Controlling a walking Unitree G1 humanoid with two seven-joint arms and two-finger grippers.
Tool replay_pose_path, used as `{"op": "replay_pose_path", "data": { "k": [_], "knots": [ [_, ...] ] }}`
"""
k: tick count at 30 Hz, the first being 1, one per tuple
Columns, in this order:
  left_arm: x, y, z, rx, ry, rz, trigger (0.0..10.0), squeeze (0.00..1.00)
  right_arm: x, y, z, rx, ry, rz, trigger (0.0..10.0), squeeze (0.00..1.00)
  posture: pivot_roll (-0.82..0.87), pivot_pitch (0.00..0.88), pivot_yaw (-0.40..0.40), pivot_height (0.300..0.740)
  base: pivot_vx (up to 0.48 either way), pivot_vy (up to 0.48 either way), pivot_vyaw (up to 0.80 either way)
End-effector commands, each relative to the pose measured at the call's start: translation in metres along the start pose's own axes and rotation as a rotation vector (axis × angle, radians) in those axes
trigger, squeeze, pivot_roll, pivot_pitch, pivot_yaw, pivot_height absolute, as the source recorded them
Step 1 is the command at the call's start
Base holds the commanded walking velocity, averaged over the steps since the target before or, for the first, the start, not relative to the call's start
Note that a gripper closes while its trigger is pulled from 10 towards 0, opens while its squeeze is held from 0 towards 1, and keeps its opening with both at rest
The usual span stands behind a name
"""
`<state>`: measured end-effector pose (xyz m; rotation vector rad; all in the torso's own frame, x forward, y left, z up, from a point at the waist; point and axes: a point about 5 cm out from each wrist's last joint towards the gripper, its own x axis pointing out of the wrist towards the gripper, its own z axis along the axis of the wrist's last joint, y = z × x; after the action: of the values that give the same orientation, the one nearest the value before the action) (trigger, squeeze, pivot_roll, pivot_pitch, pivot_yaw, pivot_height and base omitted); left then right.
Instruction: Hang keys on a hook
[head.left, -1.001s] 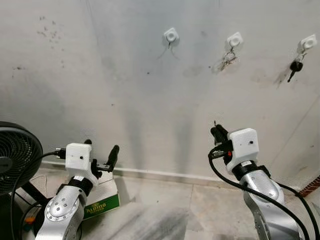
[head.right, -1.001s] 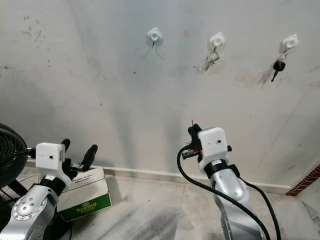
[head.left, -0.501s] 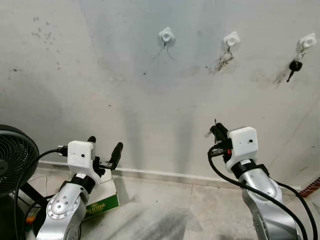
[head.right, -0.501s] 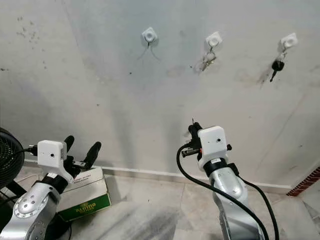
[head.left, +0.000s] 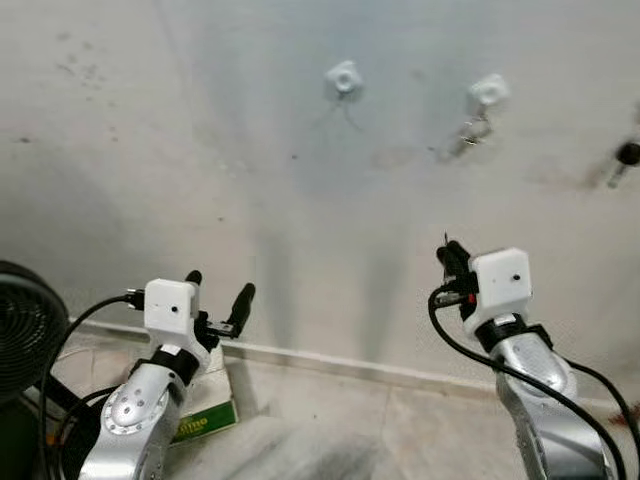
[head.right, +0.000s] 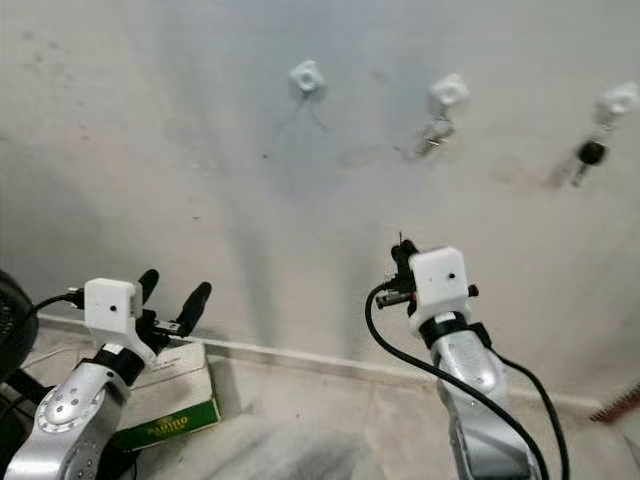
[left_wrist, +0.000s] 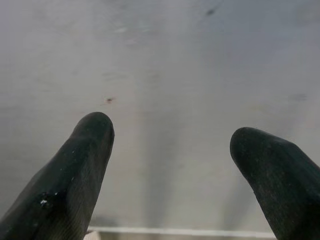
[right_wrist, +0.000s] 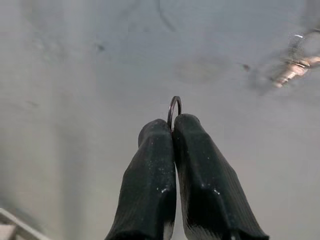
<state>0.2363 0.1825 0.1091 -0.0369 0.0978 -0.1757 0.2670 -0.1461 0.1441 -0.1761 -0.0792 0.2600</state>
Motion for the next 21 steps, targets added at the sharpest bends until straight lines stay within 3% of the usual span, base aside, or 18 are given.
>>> {"op": "replay_pose_path", "data": {
  "k": [1, 21],
  "knots": [
    [0.0024, -0.0069, 0.0036, -0.002, -0.017, -0.032, 10.0, 0.00, -0.0033, -0.0095, -0.0019, -0.016, 0.010, -0.029, 10.0, 0.00, 0.06, 0.000, 0.019, 0.740, 0.379, 0.000, 0.00],
    [0.0017, -0.0097, 0.0022, -0.010, -0.010, -0.043, 10.0, 0.00, -0.0023, -0.0089, -0.0030, -0.015, 0.012, -0.027, 10.0, 0.00, 0.07, 0.000, 0.017, 0.740, 0.398, 0.000, 0.00]
  ]
}}
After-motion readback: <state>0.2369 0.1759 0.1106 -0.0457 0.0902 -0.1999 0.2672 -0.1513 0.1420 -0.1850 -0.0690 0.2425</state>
